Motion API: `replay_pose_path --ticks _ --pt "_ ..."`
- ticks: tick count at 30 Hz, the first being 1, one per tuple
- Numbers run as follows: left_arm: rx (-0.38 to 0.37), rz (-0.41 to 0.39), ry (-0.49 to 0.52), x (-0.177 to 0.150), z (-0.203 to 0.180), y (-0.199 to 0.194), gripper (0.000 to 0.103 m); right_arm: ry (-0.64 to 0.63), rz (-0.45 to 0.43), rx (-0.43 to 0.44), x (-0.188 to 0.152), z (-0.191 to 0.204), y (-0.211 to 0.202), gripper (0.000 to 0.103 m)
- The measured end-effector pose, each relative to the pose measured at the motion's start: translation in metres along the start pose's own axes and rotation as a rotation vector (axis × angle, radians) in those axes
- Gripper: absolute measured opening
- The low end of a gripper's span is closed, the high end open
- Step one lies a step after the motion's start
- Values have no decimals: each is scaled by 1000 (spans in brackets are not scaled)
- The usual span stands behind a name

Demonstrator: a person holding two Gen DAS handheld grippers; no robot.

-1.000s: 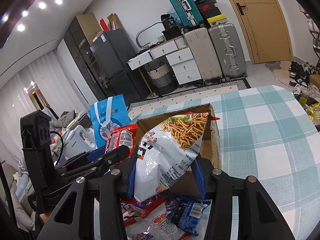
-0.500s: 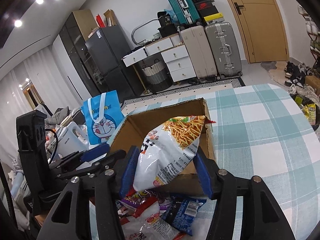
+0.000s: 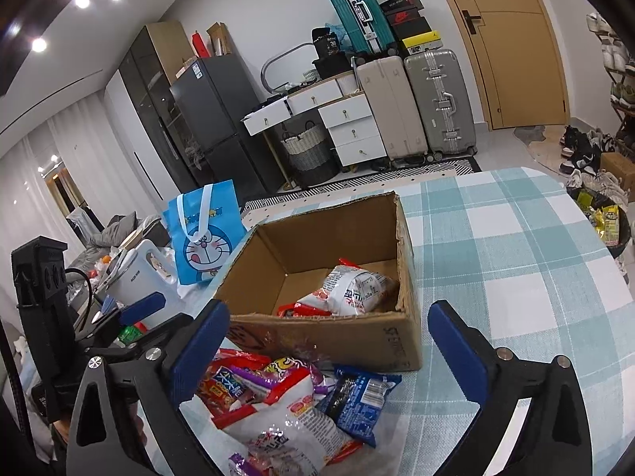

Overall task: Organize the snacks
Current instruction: 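Withdraw the left tool from the box back toward the snack pile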

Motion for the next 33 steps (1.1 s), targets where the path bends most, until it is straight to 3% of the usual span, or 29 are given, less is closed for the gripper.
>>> replay_pose_path --ticks 22,33 --pt "43 14 8 -90 35 -59 102 39 89 -59 -91 15 -41 102" --pt "45 47 4 -101 36 -52 102 42 132 -29 -124 27 -39 102"
Point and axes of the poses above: each gripper's, at about its wrist camera, not at the fingertips, and y roughly the way its jaws point, z to its left, x to its top, the point moved 5 cm from there along y, roughly the way its jaws point, and after that the axes turned 15 degrees about x, right-handed, at the moved point
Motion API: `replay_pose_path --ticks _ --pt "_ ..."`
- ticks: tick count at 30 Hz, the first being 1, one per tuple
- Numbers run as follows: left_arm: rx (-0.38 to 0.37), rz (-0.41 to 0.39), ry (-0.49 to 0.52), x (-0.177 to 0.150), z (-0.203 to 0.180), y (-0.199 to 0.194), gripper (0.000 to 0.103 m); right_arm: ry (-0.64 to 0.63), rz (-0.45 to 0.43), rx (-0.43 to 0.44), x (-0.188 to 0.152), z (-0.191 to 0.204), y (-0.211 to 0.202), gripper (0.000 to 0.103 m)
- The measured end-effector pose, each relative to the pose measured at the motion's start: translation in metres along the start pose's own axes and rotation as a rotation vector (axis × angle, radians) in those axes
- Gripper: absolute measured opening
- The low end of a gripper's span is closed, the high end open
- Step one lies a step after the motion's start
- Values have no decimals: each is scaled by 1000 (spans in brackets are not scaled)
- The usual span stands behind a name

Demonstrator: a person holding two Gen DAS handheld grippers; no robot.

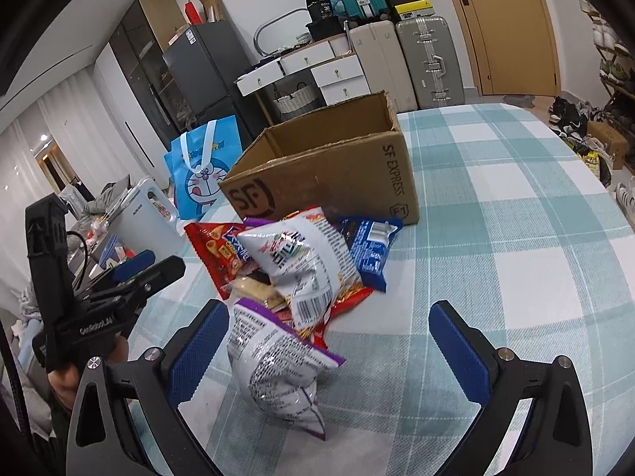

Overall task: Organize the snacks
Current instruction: 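Withdraw the left tool from the box back toward the snack pile, then grasp the white-and-purple chip bag with the right tool and lift it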

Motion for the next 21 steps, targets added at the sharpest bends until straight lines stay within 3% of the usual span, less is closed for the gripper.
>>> replay_pose_path --ticks 21 --pt "23 30 9 -5 -3 13 102 -14 101 25 -32 15 37 102"
Point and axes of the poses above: each gripper's, at about its wrist camera, not at the fingertips, and y roughly the way its jaws point, z to its left, x to its top, the point moved 5 cm from there along y, roughly the way its jaws point, and after that the axes turned 15 degrees about x, right-handed, at the moved point
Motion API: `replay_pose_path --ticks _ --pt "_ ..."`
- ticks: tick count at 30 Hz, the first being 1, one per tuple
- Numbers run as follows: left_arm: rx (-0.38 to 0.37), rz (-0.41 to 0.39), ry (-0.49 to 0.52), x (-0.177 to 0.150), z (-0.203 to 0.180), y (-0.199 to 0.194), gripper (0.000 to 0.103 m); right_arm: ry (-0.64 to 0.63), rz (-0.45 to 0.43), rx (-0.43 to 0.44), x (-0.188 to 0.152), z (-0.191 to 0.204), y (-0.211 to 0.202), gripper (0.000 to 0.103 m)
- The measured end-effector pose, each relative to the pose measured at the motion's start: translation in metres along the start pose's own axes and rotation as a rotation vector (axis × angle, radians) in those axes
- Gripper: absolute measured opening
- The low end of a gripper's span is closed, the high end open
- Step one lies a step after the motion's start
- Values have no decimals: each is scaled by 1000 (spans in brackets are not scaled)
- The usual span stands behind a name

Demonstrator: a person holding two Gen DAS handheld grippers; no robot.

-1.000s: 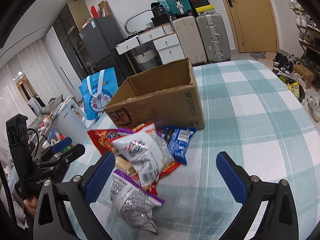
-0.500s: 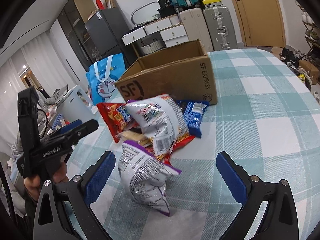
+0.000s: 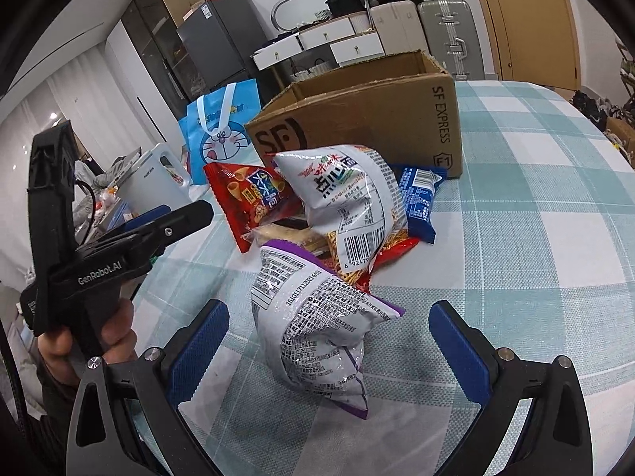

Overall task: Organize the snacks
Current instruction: 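Grasp the white-and-purple chip bag with the right tool and lift it, then grasp the red chip bag with the left tool while the right tool holds its bag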

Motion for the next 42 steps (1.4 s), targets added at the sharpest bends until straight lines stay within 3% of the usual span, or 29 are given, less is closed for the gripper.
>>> replay_pose_path --ticks 9,13,16,17,19,31,42 --pt "-22 23 11 -4 -6 5 102 30 9 6 -2 -6 10 101" --pt "-15 29 18 -6 -7 8 102 37 30 18 -4 -8 14 78" --pt "-22 34 12 -5 -7 8 102 26 27 41 -7 -5 14 67" --pt "-21 32 11 -5 -7 7 102 22 26 54 -8 -4 14 58" --pt "-21 27 13 -5 -7 5 102 22 19 66 -8 -2 11 53" --pt "-34 25 38 -5 -13 1 102 -61 -107 59 4 10 -37 52" --pt "-49 70 51 -14 -22 14 102 -32 -218 52 27 -8 -72 52"
Point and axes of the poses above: each gripper's, at about its wrist camera, not at the fingertips, and y roughly the way its jaws point, z to its left, x to its top, the point moved 5 cm from there along y, roughly the way its jaws point, and after that the axes turned 15 degrees about x, right-handed, at the moved point
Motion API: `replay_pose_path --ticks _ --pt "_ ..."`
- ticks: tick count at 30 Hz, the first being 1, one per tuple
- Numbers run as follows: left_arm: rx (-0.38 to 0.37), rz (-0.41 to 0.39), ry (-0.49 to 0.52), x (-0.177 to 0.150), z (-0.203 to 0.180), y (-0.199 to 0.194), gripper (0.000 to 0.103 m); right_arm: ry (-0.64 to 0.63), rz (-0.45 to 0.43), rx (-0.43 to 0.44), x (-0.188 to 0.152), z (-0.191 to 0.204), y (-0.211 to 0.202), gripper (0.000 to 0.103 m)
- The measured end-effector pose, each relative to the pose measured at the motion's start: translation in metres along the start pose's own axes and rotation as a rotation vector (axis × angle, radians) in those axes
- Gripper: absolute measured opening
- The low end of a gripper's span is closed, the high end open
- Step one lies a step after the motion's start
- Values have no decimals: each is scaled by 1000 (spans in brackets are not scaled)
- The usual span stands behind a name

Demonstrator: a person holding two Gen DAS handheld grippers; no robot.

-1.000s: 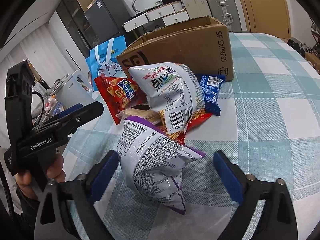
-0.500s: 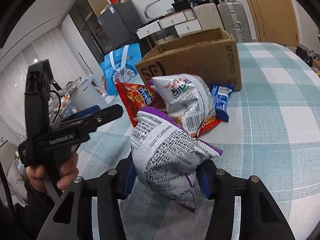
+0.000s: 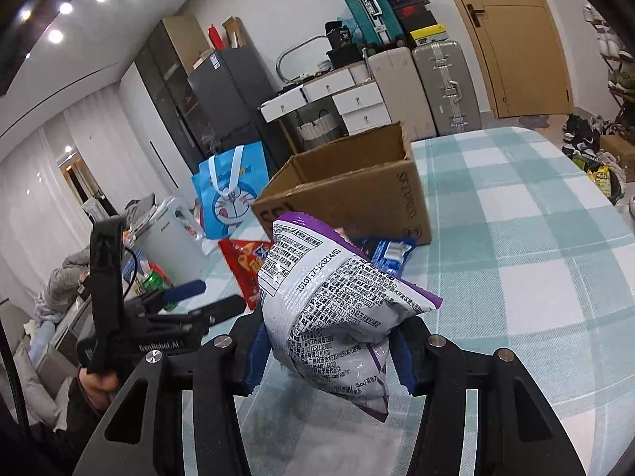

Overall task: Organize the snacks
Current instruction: 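Grasp the red chip bag with the left tool while the right tool holds its bag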

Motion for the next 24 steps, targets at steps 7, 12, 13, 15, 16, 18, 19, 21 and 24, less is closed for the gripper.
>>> replay_pose_path --ticks 7,12,13,15,16,18,19,21,24 --pt "10 26 -38 2 9 16 102 -1 -19 -12 16 -9 -1 52" --pt "15 49 -67 9 15 29 102 -1 -22 -15 22 -14 2 53" --pt "18 53 -70 10 15 32 102 1 -22 -16 24 -16 3 53" --pt "30 52 -66 15 13 37 102 0 -21 -19 27 -18 5 53" --pt "37 52 -64 17 13 39 102 1 -20 -20 28 -20 7 53" --pt "52 55 -57 22 12 47 102 4 -19 -20 30 -23 8 53" --pt "54 58 -57 23 11 49 102 6 -20 -19 32 -24 9 53" --pt "55 68 -66 27 11 55 102 9 -23 -20 33 -28 11 53" --pt "38 73 -82 31 10 60 102 21 -16 -19 31 -33 13 53"
Point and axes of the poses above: each gripper's, at about its wrist camera, not at the fingertips, and y roughly the way its jaws point, z to its left, x to its top, the point moved 5 cm from there along y, roughly the way its jaws point, and after that the axes turned 15 degrees about x, right-handed, at the moved point
